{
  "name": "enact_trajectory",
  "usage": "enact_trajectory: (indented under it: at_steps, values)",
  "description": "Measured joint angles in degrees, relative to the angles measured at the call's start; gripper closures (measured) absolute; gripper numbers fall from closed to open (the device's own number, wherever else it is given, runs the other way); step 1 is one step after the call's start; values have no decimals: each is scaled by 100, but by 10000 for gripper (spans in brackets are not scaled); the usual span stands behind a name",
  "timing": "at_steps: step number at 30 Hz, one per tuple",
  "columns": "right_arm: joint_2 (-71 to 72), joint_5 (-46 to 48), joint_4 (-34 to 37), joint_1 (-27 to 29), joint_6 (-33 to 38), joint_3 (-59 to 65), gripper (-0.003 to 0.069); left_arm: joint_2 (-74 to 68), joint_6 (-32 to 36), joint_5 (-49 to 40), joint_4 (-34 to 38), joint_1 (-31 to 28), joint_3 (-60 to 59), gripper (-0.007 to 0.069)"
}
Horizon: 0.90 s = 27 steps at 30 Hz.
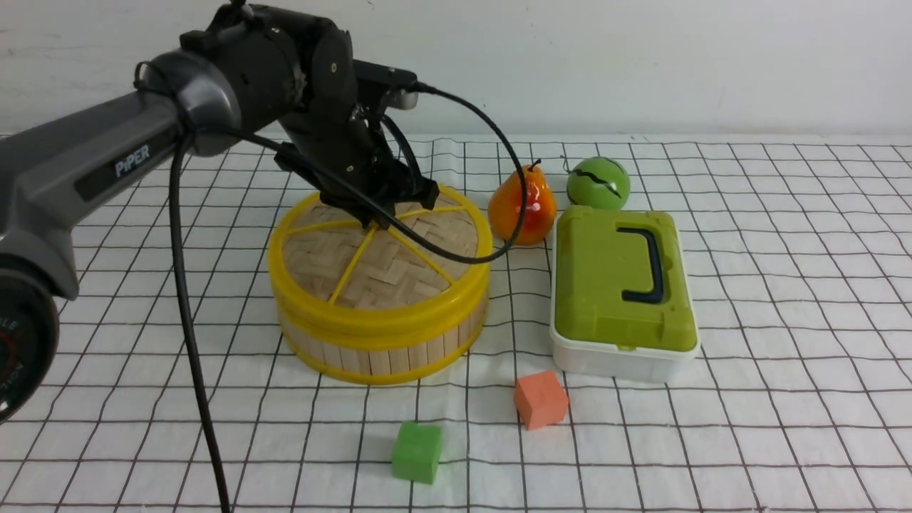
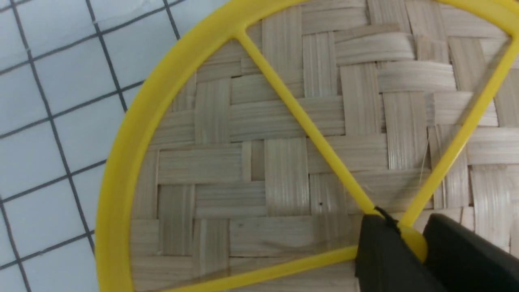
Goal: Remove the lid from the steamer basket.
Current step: Use the left arm to lift the lid of the steamer, then use the left arm to place the steamer lid on the table
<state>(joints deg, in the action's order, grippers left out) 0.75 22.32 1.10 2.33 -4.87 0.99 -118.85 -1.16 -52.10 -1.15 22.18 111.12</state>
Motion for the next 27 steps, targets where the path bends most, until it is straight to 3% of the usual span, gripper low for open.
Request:
enact_trajectory:
  at_steps: [8,15,21,27]
  values:
    - [0,0,0,0,0,0,419,1393,-121,95,-469,-120,104,521]
    - [0,0,0,0,0,0,419,2174,-506,-34,-893,-1256,-148,521]
    - [0,0,0,0,0,0,419,2218,-773,596,-969,-2331,-1661,521]
    - [0,0,0,0,0,0,419,1869,-1146,1777,-976,-2741,-2955,521]
